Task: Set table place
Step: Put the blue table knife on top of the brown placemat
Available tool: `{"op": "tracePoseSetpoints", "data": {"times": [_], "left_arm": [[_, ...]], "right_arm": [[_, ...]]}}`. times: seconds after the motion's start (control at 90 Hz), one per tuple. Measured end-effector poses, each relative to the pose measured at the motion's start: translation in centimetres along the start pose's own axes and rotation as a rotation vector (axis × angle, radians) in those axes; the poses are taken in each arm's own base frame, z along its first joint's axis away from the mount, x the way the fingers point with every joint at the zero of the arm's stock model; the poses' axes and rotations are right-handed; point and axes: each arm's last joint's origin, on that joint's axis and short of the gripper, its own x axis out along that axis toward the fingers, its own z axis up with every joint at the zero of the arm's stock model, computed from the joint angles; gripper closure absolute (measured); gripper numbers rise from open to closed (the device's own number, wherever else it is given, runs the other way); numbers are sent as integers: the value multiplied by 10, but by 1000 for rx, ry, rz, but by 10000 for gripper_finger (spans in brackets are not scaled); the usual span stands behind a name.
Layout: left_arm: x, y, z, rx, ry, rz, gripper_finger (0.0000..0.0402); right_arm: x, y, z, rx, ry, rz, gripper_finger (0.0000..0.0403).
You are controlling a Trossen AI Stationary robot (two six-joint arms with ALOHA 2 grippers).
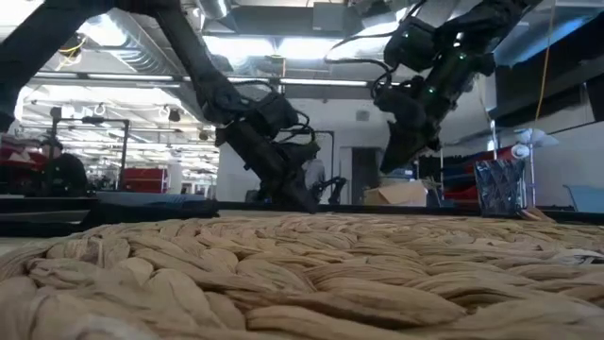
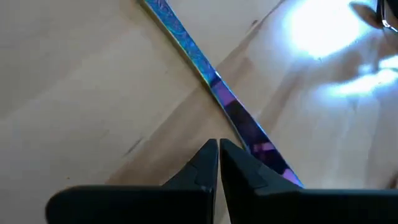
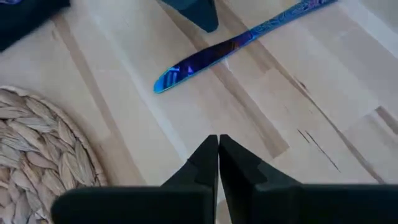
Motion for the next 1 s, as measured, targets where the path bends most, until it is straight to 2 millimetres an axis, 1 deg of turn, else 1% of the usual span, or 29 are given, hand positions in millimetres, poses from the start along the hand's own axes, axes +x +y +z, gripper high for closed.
{"op": "tracePoseSetpoints", "data": {"times": [0.1,0.178,0.289,0.511,0.6,0.733,0.8,1.0], "left_arm": [[-1,-4,1,61,-6,-13,402],[-3,-10,7,118,-45,-36,402],[-1,-15,13,216,-50,-34,402],[0,-17,13,353,-13,19,402],[0,-15,10,377,14,34,402],[6,-14,4,386,51,37,402],[10,-17,1,389,43,35,402],[11,-24,-1,378,41,37,402]], "right_arm": [[0,0,0,0,5,-1,403],[0,0,-1,0,14,-4,403],[0,-1,-3,-1,29,-8,403],[0,-1,-5,-1,52,-15,403],[0,-1,-5,-1,51,-14,403],[0,-1,-5,-1,51,-14,403],[0,-1,-5,0,51,-8,403],[0,-1,-5,0,53,-8,403]]}}
